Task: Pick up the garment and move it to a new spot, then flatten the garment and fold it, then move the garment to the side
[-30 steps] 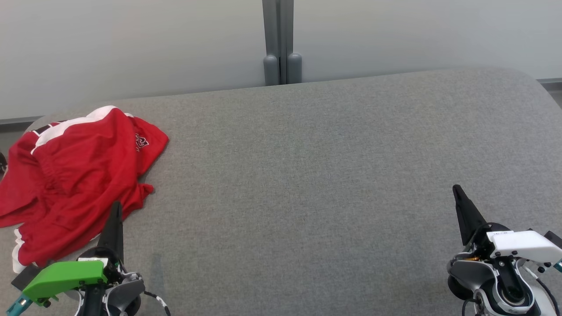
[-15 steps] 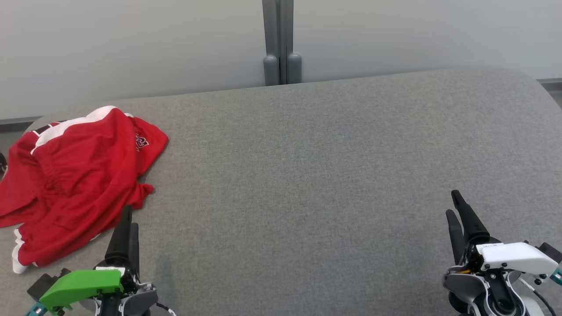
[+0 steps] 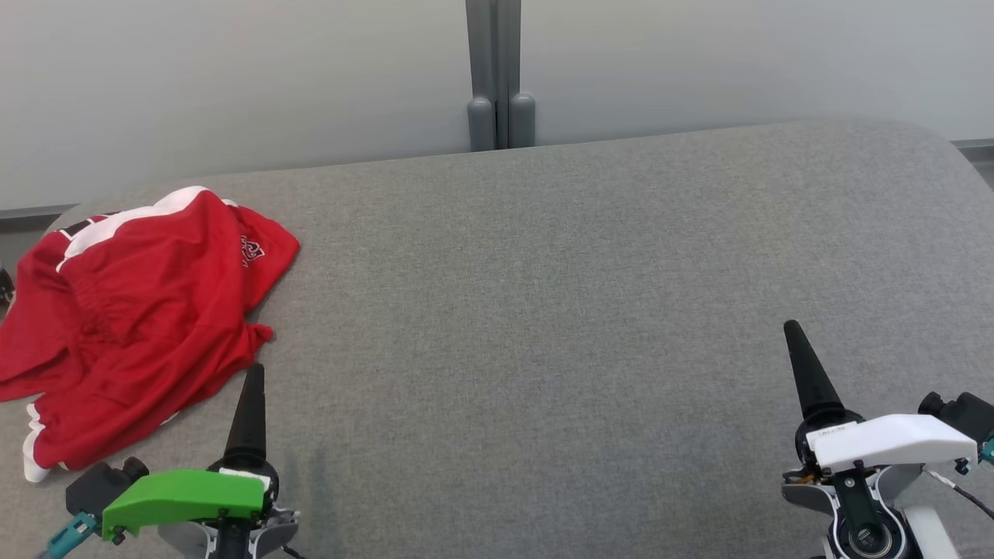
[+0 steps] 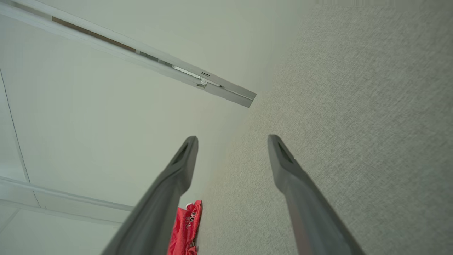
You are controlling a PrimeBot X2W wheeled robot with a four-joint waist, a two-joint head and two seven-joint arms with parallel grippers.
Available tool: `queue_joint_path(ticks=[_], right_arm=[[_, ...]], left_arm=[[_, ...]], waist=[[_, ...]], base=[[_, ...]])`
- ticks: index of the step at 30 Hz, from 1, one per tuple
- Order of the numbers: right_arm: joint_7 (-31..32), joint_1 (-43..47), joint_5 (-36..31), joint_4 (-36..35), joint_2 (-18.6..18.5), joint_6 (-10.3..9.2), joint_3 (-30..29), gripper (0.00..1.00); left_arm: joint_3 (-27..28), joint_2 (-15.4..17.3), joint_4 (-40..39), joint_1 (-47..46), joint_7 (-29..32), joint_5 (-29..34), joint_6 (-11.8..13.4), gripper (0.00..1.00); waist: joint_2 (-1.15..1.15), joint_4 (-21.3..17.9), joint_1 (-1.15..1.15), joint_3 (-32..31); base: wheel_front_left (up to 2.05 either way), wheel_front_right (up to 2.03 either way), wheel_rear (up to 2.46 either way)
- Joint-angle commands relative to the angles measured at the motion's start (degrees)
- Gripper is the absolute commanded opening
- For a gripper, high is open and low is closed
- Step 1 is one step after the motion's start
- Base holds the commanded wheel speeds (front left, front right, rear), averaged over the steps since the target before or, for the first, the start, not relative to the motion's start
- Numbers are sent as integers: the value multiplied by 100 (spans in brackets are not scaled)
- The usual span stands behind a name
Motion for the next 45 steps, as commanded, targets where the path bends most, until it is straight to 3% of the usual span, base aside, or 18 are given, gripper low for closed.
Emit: queue_joint_path(ticks=[1, 18, 45], right_arm=[[-68, -14, -367, -157, -58, 2, 28, 100], [-423, 73, -2321, -231, -129, 3, 205, 100], [-877, 110, -4481, -244, -124, 3, 227, 100]], left_arm=[[-39, 46, -109, -21, -62, 335, 20, 100], [-213, 135, -171, 142, -417, 2388, 174, 100], [-497, 266, -66, 266, -868, 4453, 399, 100]], waist=[[0, 5, 0, 0], [0, 18, 0, -27], [0, 38, 0, -29]], base=[[0, 0, 0], [0, 0, 0], [0, 0, 0]])
